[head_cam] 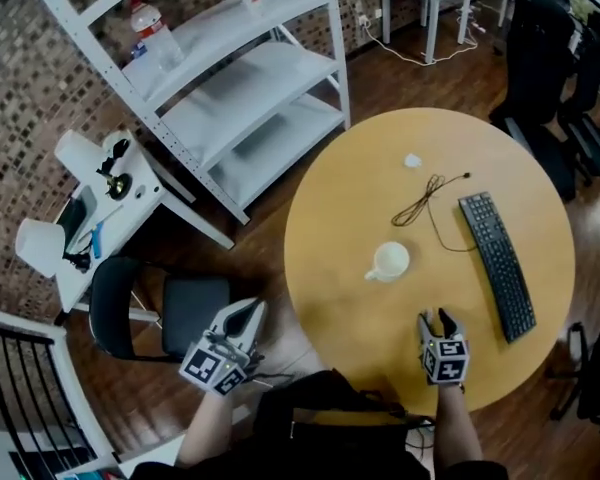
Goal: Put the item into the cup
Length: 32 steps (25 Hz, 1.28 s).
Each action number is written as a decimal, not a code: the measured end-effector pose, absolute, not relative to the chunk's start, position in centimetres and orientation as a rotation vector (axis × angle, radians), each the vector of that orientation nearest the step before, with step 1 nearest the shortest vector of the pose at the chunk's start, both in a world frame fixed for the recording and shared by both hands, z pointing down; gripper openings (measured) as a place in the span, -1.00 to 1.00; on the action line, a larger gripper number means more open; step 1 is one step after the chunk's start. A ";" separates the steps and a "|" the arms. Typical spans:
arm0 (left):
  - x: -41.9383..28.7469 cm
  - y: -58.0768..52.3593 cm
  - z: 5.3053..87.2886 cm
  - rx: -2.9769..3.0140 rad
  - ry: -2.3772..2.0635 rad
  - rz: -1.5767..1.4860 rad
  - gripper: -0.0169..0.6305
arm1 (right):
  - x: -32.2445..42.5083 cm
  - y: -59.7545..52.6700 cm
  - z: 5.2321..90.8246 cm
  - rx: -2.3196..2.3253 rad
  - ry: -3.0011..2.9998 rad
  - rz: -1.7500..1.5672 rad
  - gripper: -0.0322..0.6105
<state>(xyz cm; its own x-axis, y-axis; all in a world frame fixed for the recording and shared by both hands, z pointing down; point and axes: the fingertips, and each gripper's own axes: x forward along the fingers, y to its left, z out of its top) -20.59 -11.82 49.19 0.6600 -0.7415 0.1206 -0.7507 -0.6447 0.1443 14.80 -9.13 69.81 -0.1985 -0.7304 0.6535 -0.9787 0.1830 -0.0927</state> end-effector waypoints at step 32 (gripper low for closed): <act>-23.9 -17.1 50.4 2.672 -1.178 -0.031 -0.97 | 8.2 -19.7 56.7 1.694 -2.226 0.333 -0.64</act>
<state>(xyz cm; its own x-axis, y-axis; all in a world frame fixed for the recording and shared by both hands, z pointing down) -23.92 -17.06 50.42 0.6784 -0.7314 0.0694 -0.7268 -0.6542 0.2094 8.21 -19.69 56.72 -0.2434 -0.8881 0.3900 -0.9633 0.2683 0.0098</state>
